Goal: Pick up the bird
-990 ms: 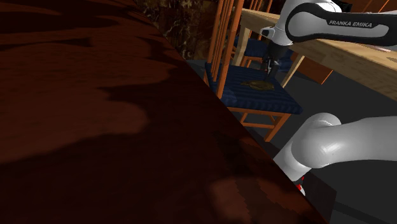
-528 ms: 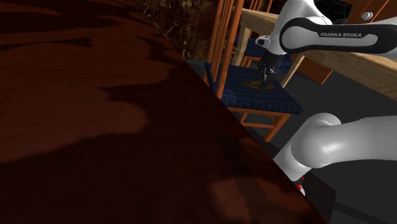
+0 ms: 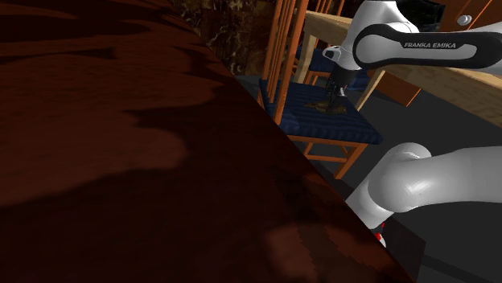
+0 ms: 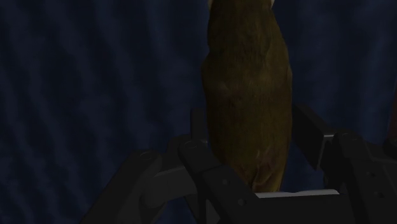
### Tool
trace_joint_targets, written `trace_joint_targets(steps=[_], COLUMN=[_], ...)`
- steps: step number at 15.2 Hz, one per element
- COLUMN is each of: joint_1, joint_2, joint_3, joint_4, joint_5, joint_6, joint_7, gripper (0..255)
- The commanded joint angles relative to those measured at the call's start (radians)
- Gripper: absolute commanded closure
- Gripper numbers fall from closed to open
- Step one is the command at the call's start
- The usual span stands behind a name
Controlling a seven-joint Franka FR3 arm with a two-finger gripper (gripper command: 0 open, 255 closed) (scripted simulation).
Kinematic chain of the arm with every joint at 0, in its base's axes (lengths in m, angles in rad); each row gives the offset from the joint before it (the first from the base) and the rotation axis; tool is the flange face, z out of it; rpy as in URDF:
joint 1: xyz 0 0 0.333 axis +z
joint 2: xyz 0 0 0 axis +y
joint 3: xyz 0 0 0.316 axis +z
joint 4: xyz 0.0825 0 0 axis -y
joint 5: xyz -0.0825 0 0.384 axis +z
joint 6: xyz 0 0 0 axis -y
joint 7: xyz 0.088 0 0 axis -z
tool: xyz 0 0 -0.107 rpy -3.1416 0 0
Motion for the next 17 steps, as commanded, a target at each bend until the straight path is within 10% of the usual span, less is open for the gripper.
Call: trace_joint_targets(steps=[1, 17], joint_1=[0.000, 0.012], joint_2=[-0.002, -0.002], joint_3=[-0.002, 0.042], joint_4=[-0.001, 0.181], joint_5=[0.000, 0.045], joint_6=[0.000, -0.181], joint_7=[0.000, -0.030], gripper=[255, 255])
